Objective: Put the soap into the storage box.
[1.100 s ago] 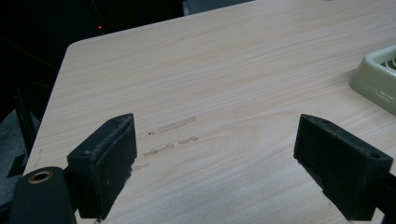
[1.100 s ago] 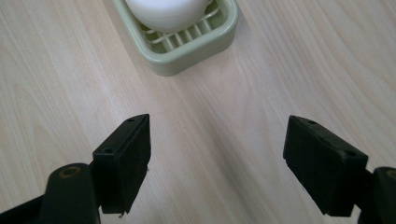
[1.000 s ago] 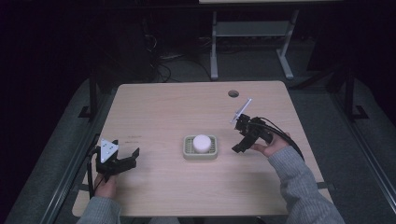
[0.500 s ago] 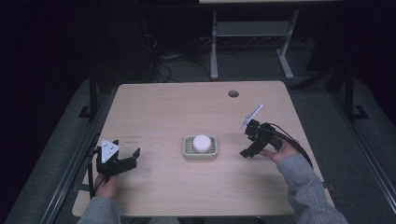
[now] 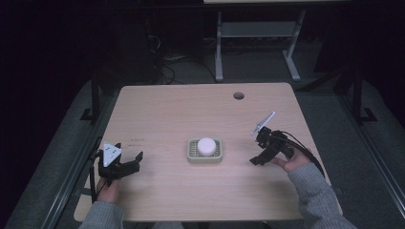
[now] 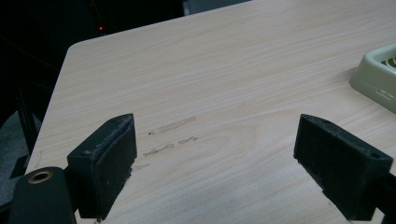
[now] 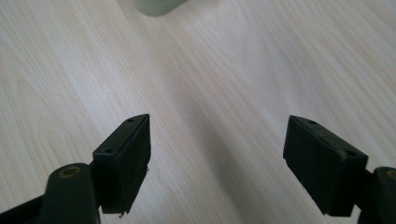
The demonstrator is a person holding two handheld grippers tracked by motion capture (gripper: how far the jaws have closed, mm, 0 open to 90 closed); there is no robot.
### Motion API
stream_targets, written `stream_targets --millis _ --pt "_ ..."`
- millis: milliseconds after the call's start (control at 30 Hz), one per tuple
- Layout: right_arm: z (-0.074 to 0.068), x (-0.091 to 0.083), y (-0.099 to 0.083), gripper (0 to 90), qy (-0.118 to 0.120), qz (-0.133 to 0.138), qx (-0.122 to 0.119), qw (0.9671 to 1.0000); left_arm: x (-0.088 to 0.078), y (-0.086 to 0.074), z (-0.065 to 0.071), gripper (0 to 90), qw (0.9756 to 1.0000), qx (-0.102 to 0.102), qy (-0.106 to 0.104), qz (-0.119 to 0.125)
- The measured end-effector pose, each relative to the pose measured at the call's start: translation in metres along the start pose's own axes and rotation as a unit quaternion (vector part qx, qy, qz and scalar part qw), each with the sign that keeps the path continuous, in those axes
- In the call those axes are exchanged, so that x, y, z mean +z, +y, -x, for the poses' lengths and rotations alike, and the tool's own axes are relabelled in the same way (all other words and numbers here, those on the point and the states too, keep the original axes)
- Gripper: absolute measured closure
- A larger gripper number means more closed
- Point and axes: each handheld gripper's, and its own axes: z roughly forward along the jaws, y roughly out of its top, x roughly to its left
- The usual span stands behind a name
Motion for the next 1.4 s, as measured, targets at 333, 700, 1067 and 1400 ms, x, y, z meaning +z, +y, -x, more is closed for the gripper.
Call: stream_targets --millis 333,700,1067,1400 --pt "-0.001 0.003 -0.020 22.8 0.000 0.004 0.013 0.9999 0.001 0.000 0.002 12.8 1.0000 0.001 -0.002 0.001" --pt "-0.004 0.001 -0.039 22.8 -0.002 0.015 0.026 0.9996 0.001 0.000 0.003 12.8 1.0000 0.005 -0.002 -0.001" --pt "-0.009 0.001 -0.067 22.8 -0.002 0.029 0.043 0.9986 0.001 0.000 0.004 12.8 1.0000 0.004 -0.006 0.000" --pt "-0.023 -0.002 -0.081 21.6 -0.019 0.045 0.046 0.9978 0.002 0.000 0.007 12.8 0.9999 0.008 -0.008 -0.002"
